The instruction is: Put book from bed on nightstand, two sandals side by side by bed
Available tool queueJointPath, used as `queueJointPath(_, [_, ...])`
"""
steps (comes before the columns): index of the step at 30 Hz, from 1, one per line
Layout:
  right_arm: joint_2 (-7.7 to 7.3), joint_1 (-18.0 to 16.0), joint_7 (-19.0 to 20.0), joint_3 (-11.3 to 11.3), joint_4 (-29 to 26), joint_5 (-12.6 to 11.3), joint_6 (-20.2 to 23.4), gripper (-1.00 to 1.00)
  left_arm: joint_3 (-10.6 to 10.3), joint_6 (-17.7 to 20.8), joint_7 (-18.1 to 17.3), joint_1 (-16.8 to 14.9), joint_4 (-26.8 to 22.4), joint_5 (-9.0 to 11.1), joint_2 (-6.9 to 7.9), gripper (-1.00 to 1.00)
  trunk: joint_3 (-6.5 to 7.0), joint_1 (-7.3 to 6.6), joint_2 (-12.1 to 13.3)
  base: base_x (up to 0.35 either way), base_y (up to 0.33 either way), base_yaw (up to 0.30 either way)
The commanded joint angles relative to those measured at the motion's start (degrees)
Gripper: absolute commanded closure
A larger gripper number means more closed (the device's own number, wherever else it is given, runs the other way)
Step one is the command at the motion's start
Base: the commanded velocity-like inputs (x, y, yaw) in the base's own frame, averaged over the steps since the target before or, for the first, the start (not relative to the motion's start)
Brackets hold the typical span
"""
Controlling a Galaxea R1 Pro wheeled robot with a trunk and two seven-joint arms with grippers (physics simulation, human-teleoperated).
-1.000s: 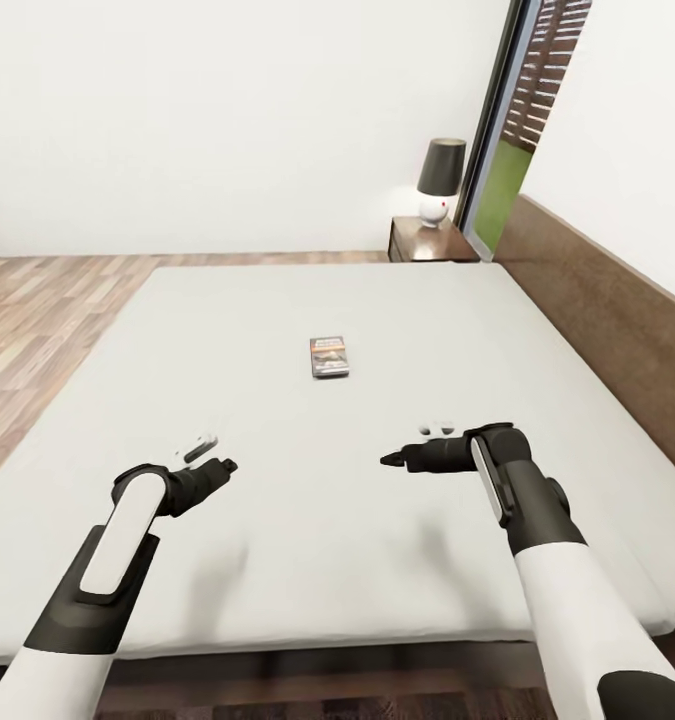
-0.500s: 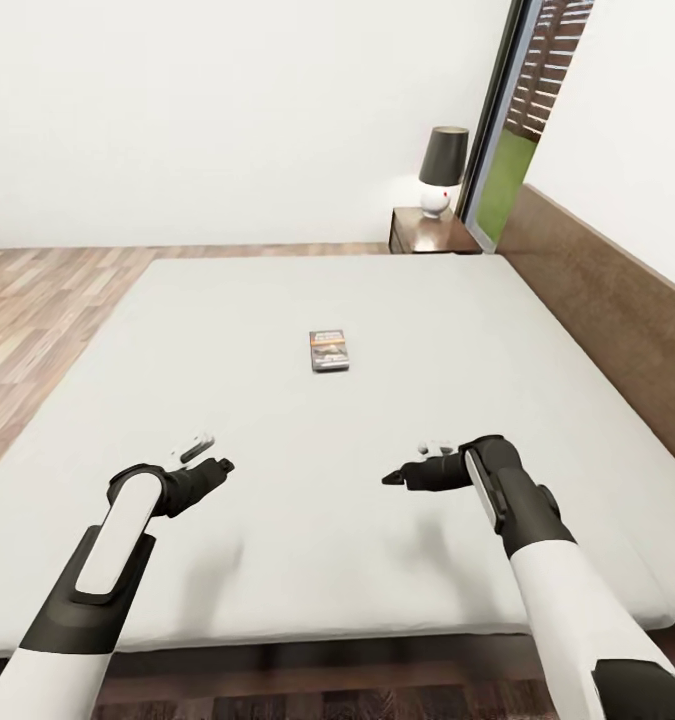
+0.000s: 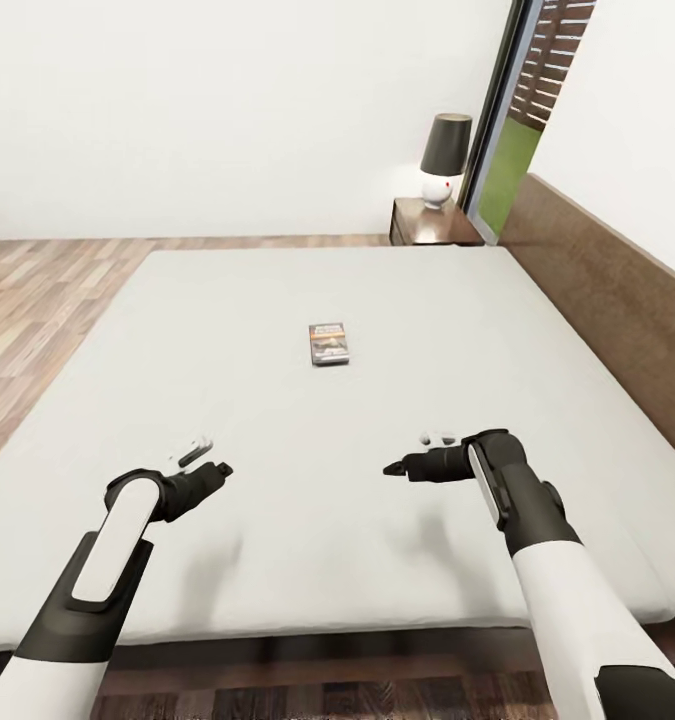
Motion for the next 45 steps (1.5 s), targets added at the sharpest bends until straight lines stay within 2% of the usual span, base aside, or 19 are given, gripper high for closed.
queueJointPath(1, [0.04,-0.1,0.6,-0.1,0.0,0.6,0.2,-1.00,-0.1,0.1,0.6,0.0,-0.1,0.5,0.05,-1.00,-0.13,0.00,0.0,0.000,0.000,0.000])
queueJointPath(4, [0.04,0.0,0.5,0.0,-0.2,0.5,0.2,-1.00,-0.1,0.2,0.6,0.0,-0.1,0.6,0.04,-1.00,-0.40,0.00,0.0,0.000,0.000,0.000])
queueJointPath(10, [-0.09,0.4,0.9,-0.2,-3.6,0.2,0.2,-1.00,-0.3,4.4,-0.2,0.0,-0.5,1.0,-0.08,-1.00,-0.93,0.00,0.0,0.000,0.000,0.000])
queueJointPath(12, [-0.13,1.2,0.9,-0.3,-7.5,0.1,0.2,-1.00,-0.4,5.7,-0.7,0.0,-1.6,1.8,-0.07,-1.00,-1.11,0.00,0.0,0.000,0.000,0.000])
queueJointPath(13, [-0.16,3.1,1.0,-0.4,-12.6,0.0,0.2,-1.00,-0.5,6.5,-1.2,0.0,-2.6,3.1,-0.06,-1.00,-1.20,0.00,0.0,0.000,0.000,0.000])
queueJointPath(17, [-0.16,7.9,1.0,-0.6,-23.7,-0.1,0.2,-1.00,-0.7,7.5,-1.6,0.0,-3.6,5.2,-0.03,-1.00,-1.55,0.00,0.0,0.000,0.000,0.000])
queueJointPath(21, [-0.12,11.7,1.0,-0.6,-31.0,-0.2,0.2,-1.00,-0.7,7.9,-1.8,0.0,-4.1,6.3,-0.03,-1.00,-1.91,0.00,0.0,0.000,0.000,0.000])
queueJointPath(32, [-0.16,13.6,1.4,-0.8,-34.4,-0.3,0.2,-1.00,-0.7,8.1,-2.7,-1.0,-4.3,6.9,-0.71,-1.00,-2.89,0.00,0.0,0.000,0.000,0.000])
queueJointPath(37, [-0.29,13.5,3.7,-1.5,-34.5,-0.3,0.2,-1.00,-0.7,8.3,-8.1,-1.8,-4.3,7.0,-0.89,-1.00,-3.33,0.00,0.0,0.000,0.000,0.000])
queueJointPath(45, [-0.39,13.3,5.0,-2.0,-34.6,-0.2,0.2,-1.00,-0.3,8.8,-10.7,-1.5,-4.3,6.9,-0.77,-1.00,-4.04,0.00,0.0,0.000,0.000,0.000])
